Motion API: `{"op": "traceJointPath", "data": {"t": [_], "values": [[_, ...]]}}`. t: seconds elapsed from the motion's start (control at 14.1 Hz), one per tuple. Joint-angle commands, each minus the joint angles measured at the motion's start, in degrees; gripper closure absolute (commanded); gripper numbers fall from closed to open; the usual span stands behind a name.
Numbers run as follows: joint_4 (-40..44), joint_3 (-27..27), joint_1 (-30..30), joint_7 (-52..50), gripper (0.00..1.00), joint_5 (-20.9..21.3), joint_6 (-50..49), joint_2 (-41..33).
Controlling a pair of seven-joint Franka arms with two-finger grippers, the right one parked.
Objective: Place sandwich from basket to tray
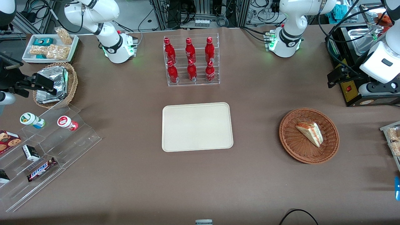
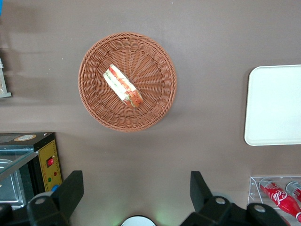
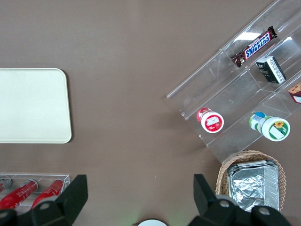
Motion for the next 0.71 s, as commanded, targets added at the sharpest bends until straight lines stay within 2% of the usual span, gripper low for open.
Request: {"op": "traceJointPath", "data": {"t": [0.0,0.21,0.64], "values": [[1.39,0.35,-0.96,-0.8,0.0,0.58,-1.95,0.41],[1.38,0.35,-0.96,-1.06,0.0,-0.73,-3.53,0.32],[1.21,0.35,-0.96,-1.14,0.0,-0.73,-3.71,0.49]]}}
